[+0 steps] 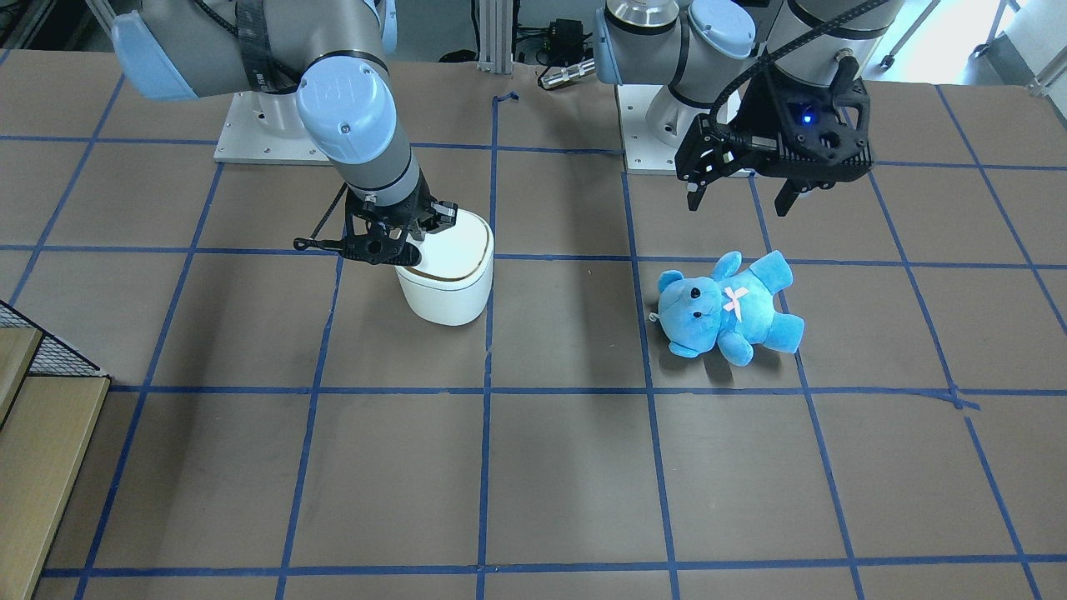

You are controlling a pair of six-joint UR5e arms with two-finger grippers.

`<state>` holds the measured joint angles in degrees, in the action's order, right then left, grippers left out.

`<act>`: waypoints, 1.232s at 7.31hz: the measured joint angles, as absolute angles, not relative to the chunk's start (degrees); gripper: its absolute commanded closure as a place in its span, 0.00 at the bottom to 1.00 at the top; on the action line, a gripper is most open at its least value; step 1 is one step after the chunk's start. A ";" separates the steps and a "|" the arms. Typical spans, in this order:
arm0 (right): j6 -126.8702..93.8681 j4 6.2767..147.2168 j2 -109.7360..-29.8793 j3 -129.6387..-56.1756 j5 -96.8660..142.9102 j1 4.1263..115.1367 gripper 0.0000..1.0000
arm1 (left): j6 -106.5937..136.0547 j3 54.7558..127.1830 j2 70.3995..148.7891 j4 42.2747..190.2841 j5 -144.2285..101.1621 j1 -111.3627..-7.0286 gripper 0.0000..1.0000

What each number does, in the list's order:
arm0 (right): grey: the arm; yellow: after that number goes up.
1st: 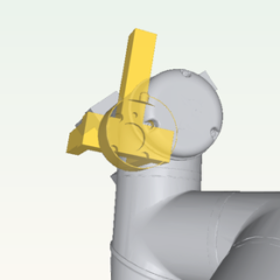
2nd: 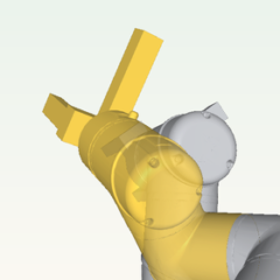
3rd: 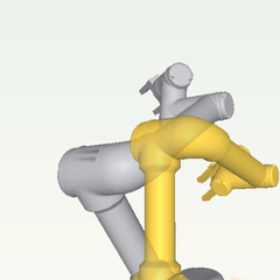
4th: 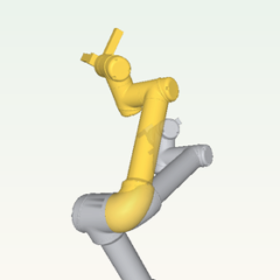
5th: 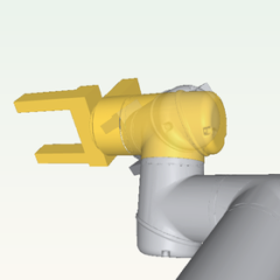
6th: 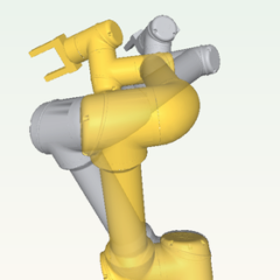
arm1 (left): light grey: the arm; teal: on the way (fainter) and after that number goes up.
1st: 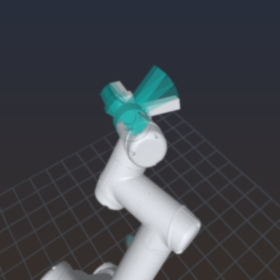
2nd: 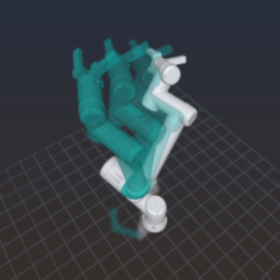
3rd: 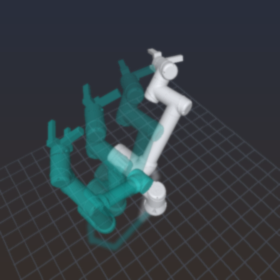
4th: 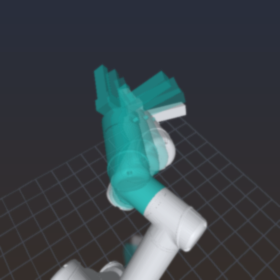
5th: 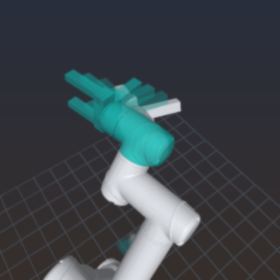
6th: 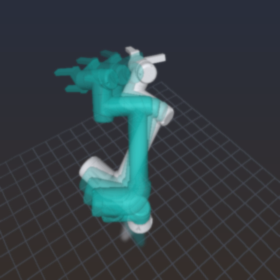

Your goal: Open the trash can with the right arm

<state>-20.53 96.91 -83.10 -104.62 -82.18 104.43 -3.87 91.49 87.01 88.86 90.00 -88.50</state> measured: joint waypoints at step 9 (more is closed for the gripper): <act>-17.74 86.54 -83.58 -88.72 -85.79 102.83 0.48 | -3.87 91.49 87.01 88.86 90.00 -88.50 0.00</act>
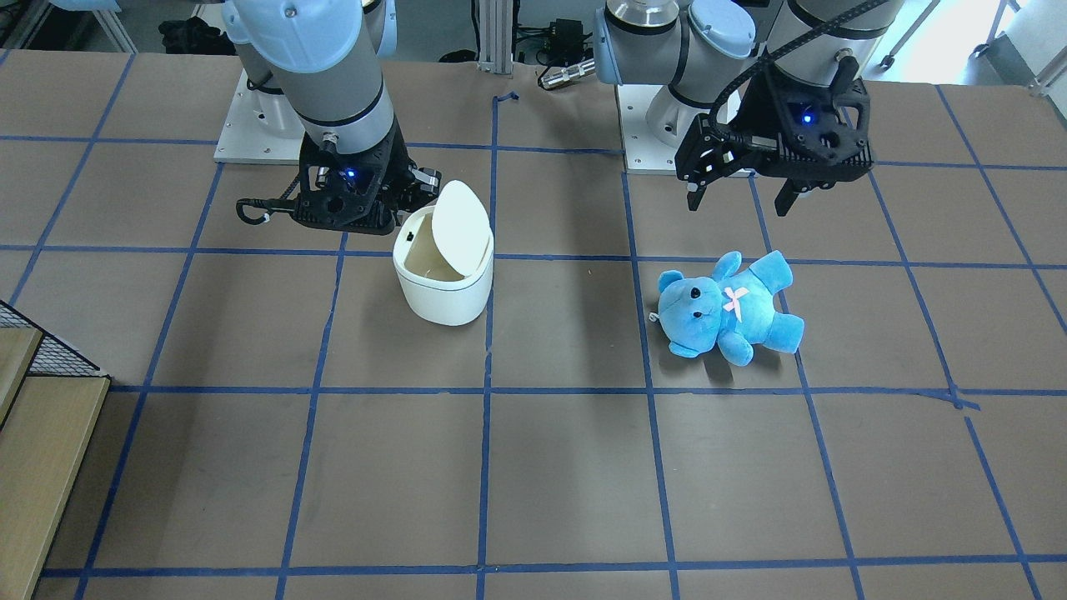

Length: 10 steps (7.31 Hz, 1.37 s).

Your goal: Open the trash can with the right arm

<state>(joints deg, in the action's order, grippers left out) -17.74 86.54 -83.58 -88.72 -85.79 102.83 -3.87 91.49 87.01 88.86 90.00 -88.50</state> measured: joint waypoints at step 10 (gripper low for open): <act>10.27 92.07 -84.79 -84.69 -88.05 89.73 0.01 | -3.87 91.49 87.01 88.86 90.00 -88.51 0.00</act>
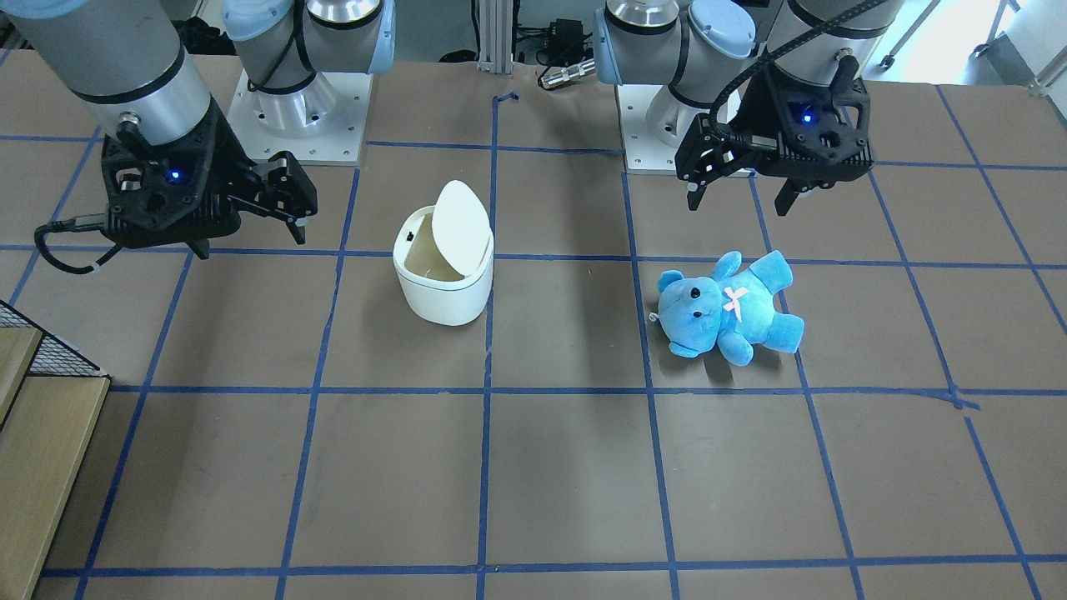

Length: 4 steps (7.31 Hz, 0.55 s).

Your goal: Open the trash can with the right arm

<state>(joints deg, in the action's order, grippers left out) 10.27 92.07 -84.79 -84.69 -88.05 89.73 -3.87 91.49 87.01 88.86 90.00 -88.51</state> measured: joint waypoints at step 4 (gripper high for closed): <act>3.44 90.80 -84.81 -84.64 -89.67 88.29 0.00 | -3.87 91.49 87.01 88.86 90.00 -88.51 0.00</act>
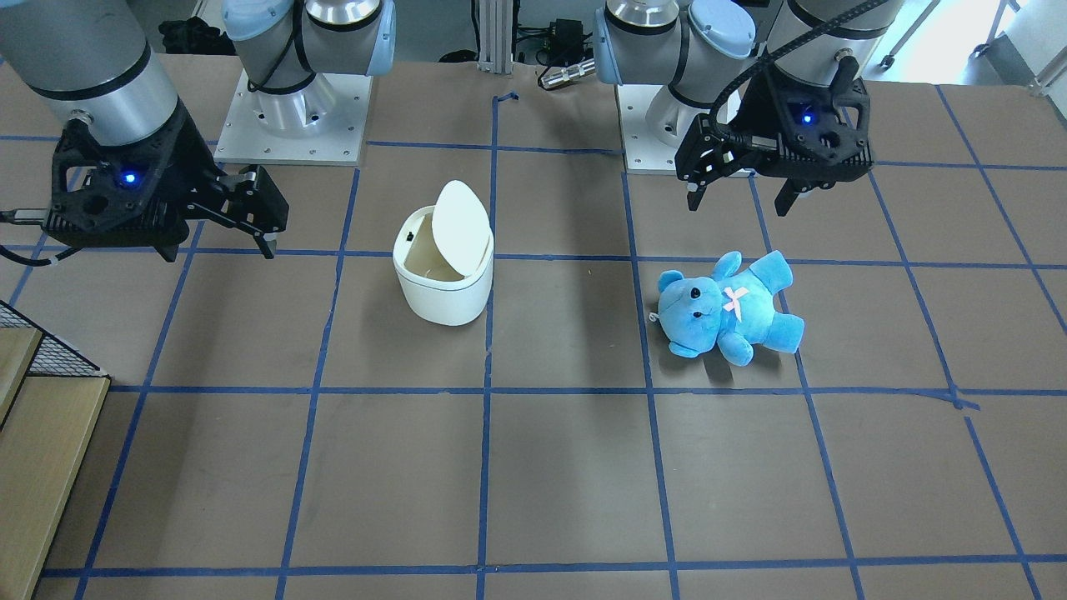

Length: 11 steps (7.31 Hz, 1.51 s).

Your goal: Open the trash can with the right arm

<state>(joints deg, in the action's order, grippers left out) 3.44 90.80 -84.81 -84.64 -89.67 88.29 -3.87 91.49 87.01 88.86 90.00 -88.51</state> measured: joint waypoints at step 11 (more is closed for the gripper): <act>-0.30 85.37 -85.27 -82.86 -90.33 87.83 0.00 | -3.87 91.49 87.01 88.86 90.00 -88.51 0.00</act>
<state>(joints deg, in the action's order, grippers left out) -0.30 85.37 -85.27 -82.86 -90.33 87.83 -3.87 91.49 87.01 88.86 90.00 -88.51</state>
